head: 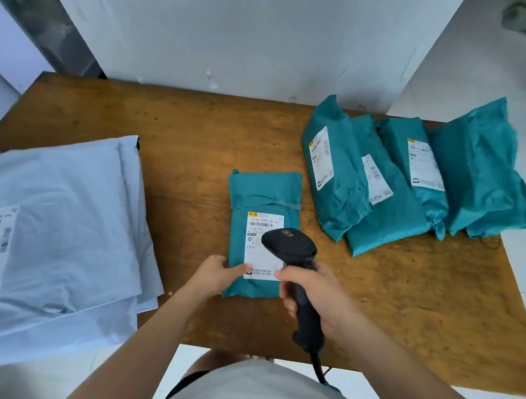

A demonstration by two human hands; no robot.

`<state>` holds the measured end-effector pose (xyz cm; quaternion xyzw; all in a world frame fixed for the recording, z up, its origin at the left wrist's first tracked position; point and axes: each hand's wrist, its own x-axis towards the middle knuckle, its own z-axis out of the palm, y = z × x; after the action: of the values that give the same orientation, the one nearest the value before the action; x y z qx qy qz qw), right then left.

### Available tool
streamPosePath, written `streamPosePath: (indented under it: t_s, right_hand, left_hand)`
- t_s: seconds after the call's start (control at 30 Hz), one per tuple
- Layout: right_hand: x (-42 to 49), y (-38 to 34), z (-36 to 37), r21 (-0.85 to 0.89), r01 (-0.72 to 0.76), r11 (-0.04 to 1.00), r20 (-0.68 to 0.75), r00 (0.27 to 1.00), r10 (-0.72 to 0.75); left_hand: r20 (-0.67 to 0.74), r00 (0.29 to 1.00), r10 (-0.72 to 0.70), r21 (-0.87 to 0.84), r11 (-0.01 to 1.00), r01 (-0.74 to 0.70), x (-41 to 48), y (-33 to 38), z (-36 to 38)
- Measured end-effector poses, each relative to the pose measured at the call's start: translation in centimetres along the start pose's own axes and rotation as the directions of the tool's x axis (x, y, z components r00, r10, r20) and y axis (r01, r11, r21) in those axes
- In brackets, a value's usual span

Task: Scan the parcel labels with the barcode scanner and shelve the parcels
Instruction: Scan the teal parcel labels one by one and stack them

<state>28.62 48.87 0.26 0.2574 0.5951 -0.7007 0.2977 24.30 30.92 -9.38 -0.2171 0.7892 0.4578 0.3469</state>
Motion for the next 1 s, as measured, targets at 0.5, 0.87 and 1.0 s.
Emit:
streamPosePath:
  t_s: [0.5,0.87,1.0]
  right_hand:
    - [-0.4,-0.4,1.4,0.077,0.017,0.997,-0.087,0.996,-0.010]
    - [-0.1,0.3,0.6,0.083,0.044,0.996,-0.215,0.976,-0.026]
    - [0.3,0.1,0.3,0.105,0.031,0.994,-0.251,0.968,-0.004]
  left_hand:
    - [0.068,0.997,-0.036,0.080,0.996,0.030,1.4,0.7,-0.4]
    - [-0.145,0.971,0.192,-0.147,0.966,-0.213,0.2,2.3,-1.7]
    - [-0.362,0.890,0.278,0.092,0.960,-0.263,-1.8,2.3,-4.3]
